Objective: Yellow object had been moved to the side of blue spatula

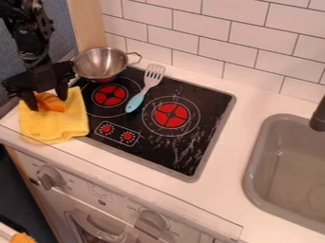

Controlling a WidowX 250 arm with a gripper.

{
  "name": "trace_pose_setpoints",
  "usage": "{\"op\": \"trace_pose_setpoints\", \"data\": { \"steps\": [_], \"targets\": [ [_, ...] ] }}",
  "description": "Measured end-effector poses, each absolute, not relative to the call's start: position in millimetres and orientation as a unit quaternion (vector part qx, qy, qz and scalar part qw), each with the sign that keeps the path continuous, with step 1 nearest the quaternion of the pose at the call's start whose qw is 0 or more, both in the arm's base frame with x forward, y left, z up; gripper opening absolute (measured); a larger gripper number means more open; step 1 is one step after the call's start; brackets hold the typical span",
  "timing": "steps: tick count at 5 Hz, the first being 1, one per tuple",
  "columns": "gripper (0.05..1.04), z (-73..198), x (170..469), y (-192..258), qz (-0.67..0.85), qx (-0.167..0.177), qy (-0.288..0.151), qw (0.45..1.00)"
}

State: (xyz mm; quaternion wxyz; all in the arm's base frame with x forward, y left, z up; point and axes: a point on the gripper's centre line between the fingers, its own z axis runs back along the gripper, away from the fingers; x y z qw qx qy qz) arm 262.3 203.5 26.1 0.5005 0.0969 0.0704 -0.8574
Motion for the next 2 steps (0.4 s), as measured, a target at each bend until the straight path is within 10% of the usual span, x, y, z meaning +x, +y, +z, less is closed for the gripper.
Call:
{"op": "trace_pose_setpoints", "data": {
  "steps": [2],
  "targets": [
    [0.421, 26.2, 258.9, 205.2, -0.856, 0.09, 0.073, 0.503]
  ]
}}
